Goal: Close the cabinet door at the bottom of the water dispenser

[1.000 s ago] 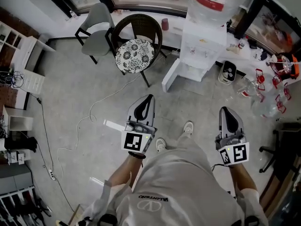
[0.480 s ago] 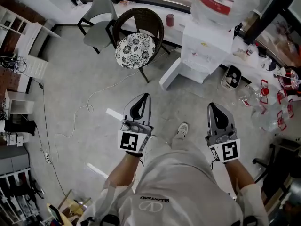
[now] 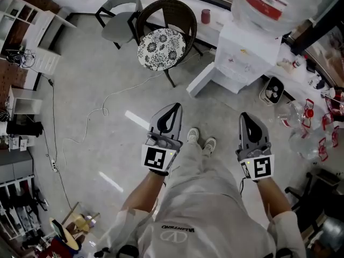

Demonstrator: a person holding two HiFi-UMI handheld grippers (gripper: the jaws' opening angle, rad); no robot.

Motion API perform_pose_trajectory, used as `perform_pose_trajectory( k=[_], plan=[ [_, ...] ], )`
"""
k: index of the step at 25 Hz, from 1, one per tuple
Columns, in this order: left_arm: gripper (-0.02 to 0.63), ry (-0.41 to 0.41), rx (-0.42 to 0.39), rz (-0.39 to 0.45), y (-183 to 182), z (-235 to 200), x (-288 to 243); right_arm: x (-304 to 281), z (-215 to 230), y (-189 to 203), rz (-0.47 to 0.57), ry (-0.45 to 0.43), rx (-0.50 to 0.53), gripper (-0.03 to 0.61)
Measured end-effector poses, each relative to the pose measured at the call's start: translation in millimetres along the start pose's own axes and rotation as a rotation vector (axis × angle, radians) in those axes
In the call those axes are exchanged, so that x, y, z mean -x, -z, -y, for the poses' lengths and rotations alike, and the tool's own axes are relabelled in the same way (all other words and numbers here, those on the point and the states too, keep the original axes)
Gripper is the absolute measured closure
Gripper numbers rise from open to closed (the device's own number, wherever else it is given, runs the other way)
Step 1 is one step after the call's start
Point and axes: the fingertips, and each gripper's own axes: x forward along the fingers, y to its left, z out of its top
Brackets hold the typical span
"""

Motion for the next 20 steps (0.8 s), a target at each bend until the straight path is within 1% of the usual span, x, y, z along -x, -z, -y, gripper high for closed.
perform_pose_trajectory(
  k=[4,7,9,11,13,17,20],
  plan=[
    [0.612,0.000,0.012,-0.041,20.7,-9.4,-9.3,-12.7,-1.5,14.5,-0.018,0.004,-0.021,0.561],
    [0.612,-0.006,0.028,-0.050,44.4,-18.1,-15.0,-26.0,-6.4,29.8,-0.020,-0.001,-0.019,0.561],
    [0.612,-0.008,0.031,-0.044,67.2,-25.0,-20.3,-37.1,-10.9,45.2,0.001,-0.009,-0.011,0.561],
    [0.612,-0.008,0.030,-0.043,103.4,-31.5,-24.9,-48.7,-15.8,71.0,0.033,-0.021,-0.006,0.561],
    [0.612,0.011,0.015,-0.042,151.8,-37.2,-31.2,-65.5,-21.4,111.9,0.062,-0.045,-0.006,0.561],
    [0.612,0.063,-0.003,-0.031,259.6,-47.5,-43.3,-106.7,-38.6,220.2,0.071,-0.102,-0.030,0.561],
    [0.612,0.087,-0.033,-0.016,337.3,-50.7,-49.9,-132.0,-45.9,300.0,0.067,-0.141,-0.044,0.561]
  ],
)
